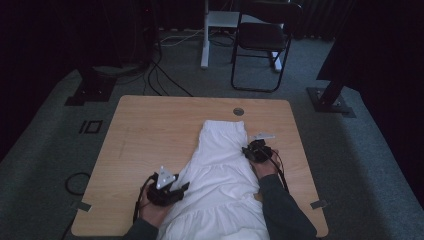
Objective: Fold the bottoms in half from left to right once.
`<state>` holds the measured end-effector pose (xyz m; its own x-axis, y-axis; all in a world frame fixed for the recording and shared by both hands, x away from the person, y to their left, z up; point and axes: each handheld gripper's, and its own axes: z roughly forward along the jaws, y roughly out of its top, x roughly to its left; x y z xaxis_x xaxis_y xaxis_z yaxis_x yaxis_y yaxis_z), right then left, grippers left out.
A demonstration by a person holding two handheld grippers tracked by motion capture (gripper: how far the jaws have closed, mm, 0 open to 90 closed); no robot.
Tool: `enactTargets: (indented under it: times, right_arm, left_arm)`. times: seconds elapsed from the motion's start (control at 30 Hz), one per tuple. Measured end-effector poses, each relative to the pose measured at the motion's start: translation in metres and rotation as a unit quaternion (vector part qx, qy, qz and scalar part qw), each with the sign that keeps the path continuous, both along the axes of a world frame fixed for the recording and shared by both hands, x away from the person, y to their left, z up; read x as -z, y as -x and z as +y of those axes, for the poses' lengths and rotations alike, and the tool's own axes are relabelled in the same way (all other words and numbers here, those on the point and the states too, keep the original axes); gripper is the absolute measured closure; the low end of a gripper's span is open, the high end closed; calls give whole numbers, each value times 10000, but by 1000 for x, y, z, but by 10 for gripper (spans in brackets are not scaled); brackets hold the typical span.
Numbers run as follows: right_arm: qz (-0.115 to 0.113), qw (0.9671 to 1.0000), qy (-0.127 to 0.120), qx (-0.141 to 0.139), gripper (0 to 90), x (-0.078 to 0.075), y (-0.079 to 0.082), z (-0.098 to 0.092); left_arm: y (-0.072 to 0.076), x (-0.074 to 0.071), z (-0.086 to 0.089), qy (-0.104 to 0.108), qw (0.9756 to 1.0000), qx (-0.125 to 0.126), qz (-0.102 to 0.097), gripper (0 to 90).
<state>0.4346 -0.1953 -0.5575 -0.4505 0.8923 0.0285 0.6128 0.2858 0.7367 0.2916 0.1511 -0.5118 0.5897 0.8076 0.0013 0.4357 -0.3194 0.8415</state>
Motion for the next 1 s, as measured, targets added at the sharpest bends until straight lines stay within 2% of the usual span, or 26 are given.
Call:
enactTargets:
  times: [0.03,0.07,0.1,0.13,0.17,0.2,0.27,0.3,0.33,0.37,0.4,0.43,0.5,0.53,0.6,0.7,0.8,0.83,0.87,1.0]
  right_arm:
    - [10,10000,22,14,690,0,0,1]
    - [10,10000,22,14,690,0,0,1]
    - [-11,10000,-13,25,690,0,0,2]
    - [-34,10000,-13,35,690,1,0,2]
    - [-59,10000,-19,45,690,1,0,3]
    - [-73,10000,-23,52,690,1,0,3]
    - [-75,9999,-42,60,690,2,0,3]
    - [-78,10000,-38,49,690,2,0,3]
    - [-77,10000,-46,42,690,2,0,2]
    - [-77,10000,-46,42,690,2,0,2]
    - [-78,9999,-54,39,690,2,0,2]
    - [-85,9999,-64,51,690,2,1,2]
    - [-108,9999,-76,55,690,3,1,2]
    - [-113,9999,-76,60,690,3,1,2]
    - [-125,9998,-98,84,690,3,2,2]
    - [-146,9997,-138,129,689,4,4,4]
    - [-164,9998,-112,74,690,4,9,9]
    - [-179,9998,-110,31,690,4,11,11]
    - [-188,9998,-113,-1,690,5,13,12]
    - [-205,9997,-129,-51,690,5,18,15]
  left_arm:
    - [-34,-17,-7,-14,9999,-27,-161,412]
    - [-34,-17,-7,-14,9999,-27,-161,409]
    - [-49,-21,-13,-37,9998,-29,-171,409]
    - [-81,-23,-27,-38,10000,18,-62,409]
    - [-81,-23,-27,-38,10000,18,-62,409]
    - [-110,-18,-45,-123,9999,17,57,409]
    - [-135,-8,-63,-309,9992,-29,266,399]
    - [-135,-8,-63,-309,9992,-29,266,397]
    - [-156,7,-78,-576,9974,-151,411,396]
    - [-156,7,-78,-576,9974,-151,411,389]
    - [-163,14,-82,-671,9962,-235,496,389]
    - [-173,25,-85,-647,9952,-368,639,386]
    - [-175,30,-85,-638,9947,-416,693,386]
    - [-175,38,-85,-705,9931,-420,840,387]
    - [-171,42,-83,-630,9942,-413,761,388]
    - [-161,46,-78,-472,9952,-549,658,388]
    - [-148,47,-74,-458,9949,-637,634,395]
    - [-148,47,-74,-458,9949,-637,634,396]
    - [-140,47,-72,-456,9950,-629,623,398]
    - [-131,47,-69,-459,9949,-656,614,401]
